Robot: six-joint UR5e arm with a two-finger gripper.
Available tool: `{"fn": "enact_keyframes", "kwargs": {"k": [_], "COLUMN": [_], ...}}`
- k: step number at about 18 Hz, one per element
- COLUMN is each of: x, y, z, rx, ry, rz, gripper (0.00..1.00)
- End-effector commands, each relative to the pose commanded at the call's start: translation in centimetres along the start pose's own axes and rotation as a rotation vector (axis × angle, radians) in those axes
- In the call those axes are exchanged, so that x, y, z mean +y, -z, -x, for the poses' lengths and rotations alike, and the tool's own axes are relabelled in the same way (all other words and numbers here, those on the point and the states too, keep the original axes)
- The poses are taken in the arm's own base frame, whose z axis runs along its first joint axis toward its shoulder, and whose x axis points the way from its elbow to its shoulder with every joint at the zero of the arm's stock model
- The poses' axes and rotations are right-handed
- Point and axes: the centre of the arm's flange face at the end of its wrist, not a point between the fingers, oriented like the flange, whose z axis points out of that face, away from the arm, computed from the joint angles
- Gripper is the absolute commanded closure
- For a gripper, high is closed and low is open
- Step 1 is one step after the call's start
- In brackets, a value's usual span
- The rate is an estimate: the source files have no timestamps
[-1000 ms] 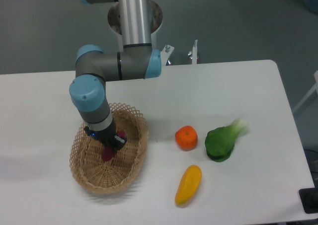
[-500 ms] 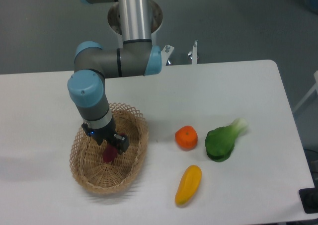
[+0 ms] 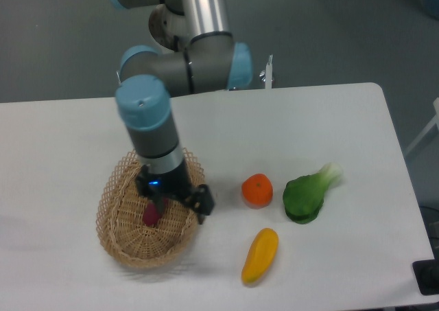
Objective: Place the sweet potato in the basket
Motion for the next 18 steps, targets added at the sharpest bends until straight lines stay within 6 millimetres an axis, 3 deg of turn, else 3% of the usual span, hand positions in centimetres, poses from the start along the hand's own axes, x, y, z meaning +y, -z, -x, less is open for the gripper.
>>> {"fn": "enact_keyframes", "kwargs": {"k": [6, 13, 18], "x": [4.5, 9.7, 13.2], "y": [3.0, 6.2, 6.0], "z": [6.0, 12.4, 15.1], "rx": [-0.006, 0.116, 0.140], "ry": [-0.086, -0.263, -0.349], "rz": [0.043, 0.153, 0.137], "gripper": [0.00, 0.00, 0.00]}}
